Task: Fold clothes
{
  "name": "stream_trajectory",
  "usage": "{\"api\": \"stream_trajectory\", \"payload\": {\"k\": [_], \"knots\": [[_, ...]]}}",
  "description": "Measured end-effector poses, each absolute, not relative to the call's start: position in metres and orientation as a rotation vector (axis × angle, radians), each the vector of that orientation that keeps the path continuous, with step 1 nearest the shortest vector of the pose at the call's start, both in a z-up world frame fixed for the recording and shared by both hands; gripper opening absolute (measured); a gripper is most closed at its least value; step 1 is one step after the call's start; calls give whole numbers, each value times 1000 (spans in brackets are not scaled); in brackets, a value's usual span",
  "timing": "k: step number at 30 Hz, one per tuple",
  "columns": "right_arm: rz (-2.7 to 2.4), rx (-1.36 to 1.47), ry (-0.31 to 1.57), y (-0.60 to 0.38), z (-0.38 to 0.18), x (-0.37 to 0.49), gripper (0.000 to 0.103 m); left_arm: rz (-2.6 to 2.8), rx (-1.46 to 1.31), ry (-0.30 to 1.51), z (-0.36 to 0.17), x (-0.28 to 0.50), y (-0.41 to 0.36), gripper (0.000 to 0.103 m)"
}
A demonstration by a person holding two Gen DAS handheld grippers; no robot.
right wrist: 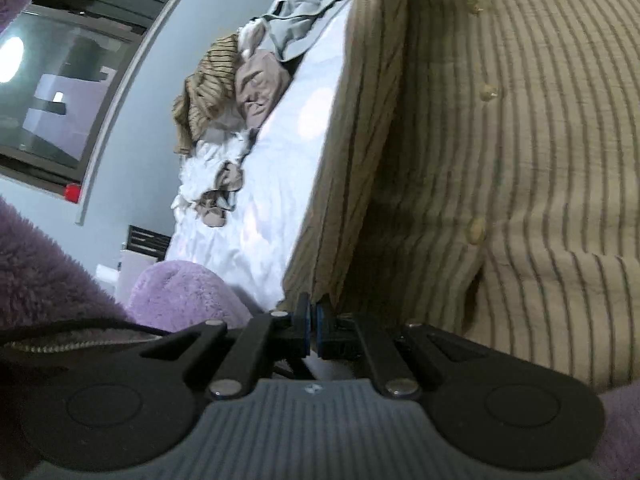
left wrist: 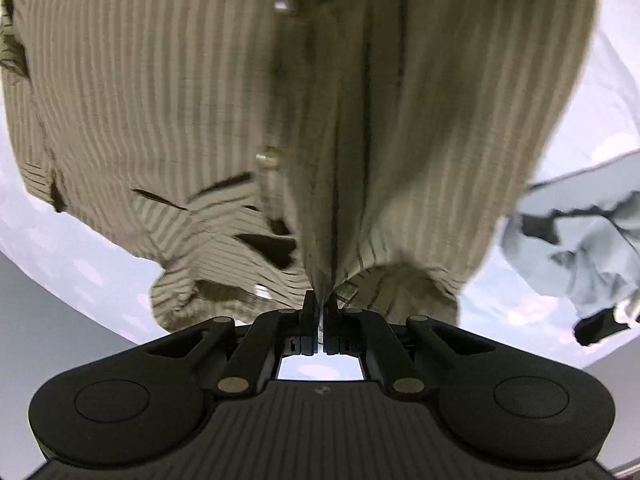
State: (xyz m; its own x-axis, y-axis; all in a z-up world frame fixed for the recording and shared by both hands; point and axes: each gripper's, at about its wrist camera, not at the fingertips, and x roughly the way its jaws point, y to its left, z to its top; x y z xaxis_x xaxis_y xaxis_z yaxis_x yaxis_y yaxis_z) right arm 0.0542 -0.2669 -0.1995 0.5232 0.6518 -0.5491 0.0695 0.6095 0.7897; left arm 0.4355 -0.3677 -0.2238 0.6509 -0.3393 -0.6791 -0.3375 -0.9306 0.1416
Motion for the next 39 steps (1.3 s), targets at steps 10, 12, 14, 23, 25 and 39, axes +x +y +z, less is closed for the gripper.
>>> {"api": "stream_trajectory", "payload": {"k": [10,12,14,23,25,39], "knots": [[549,884,943,-244,-202,71,4,-1142,3054,-442,-219,469,-289,0],[563,896,941,-243,-204,74,4,-1139,3062,-475,-219,470,-297,0],[551,909,942,-248,-207,71,4,-1155,3037,-535,-223,464,-319,0],[500,962,941,-269,-217,61,4,-1255,2937,-741,-253,420,-405,0],[488,974,941,-274,-219,58,4,-1269,2924,-745,-260,416,-413,0],[410,985,984,-286,-230,51,4,-1169,2468,-456,-240,401,-420,50]]}}
